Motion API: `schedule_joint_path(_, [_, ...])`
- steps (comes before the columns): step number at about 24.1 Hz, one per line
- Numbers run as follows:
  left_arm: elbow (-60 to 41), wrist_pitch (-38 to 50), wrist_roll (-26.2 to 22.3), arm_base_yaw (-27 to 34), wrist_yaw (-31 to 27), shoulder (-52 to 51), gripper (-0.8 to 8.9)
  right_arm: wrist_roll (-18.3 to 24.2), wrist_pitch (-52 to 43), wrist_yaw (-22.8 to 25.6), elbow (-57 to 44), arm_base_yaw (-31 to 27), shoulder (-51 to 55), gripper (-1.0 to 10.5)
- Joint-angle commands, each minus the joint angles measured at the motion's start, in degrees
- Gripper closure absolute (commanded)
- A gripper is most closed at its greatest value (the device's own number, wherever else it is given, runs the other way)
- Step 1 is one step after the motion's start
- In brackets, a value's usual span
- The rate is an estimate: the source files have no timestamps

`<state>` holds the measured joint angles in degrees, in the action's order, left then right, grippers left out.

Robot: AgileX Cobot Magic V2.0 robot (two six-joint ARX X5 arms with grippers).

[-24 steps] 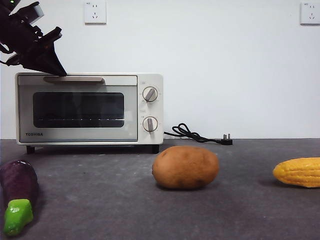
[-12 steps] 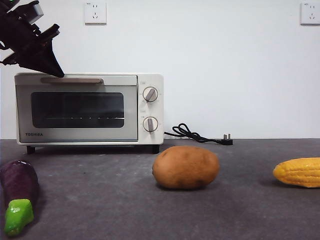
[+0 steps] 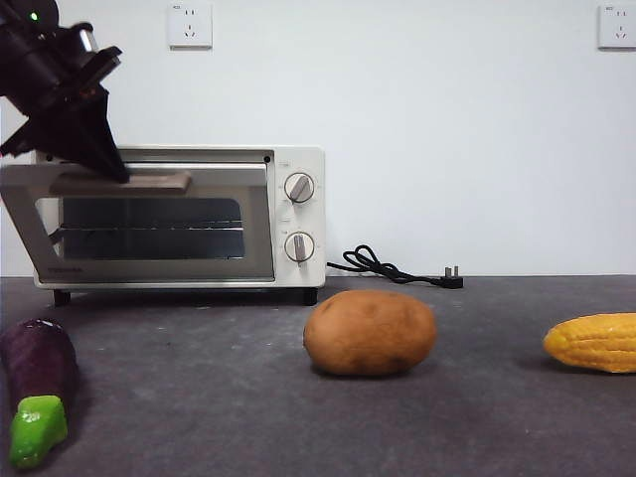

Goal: Take the eggplant from the table,put the eggplant in the oven

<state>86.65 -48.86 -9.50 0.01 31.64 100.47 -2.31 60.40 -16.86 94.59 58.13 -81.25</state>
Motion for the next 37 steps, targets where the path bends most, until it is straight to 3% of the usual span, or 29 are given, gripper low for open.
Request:
schedule_joint_path(1, [-0.94,-0.94,-1.01,-0.2,-1.2,1.62,8.19,0.0,-0.33,0.68,0.02,0.15,-0.39,3.5])
schedule_joint_path(14, [-0.94,-9.75,-0.81,-0.48,-1.2,1.44,8.19,0.04,-0.39,1.49,0.02,0.15,-0.39,3.5])
schedule_joint_path(24, [-0.94,-8.22,-1.18,-0.48,-1.16,-1.09,8.19,1.07,-0.35,3.56,0.02,0.15,-0.39,3.5])
schedule_joint_path(37, [-0.94,-4.79,-0.11,-0.48,-1.25,-22.43,8.19,1.05,-0.72,4.09,0.02,0.17,-3.87,3.5])
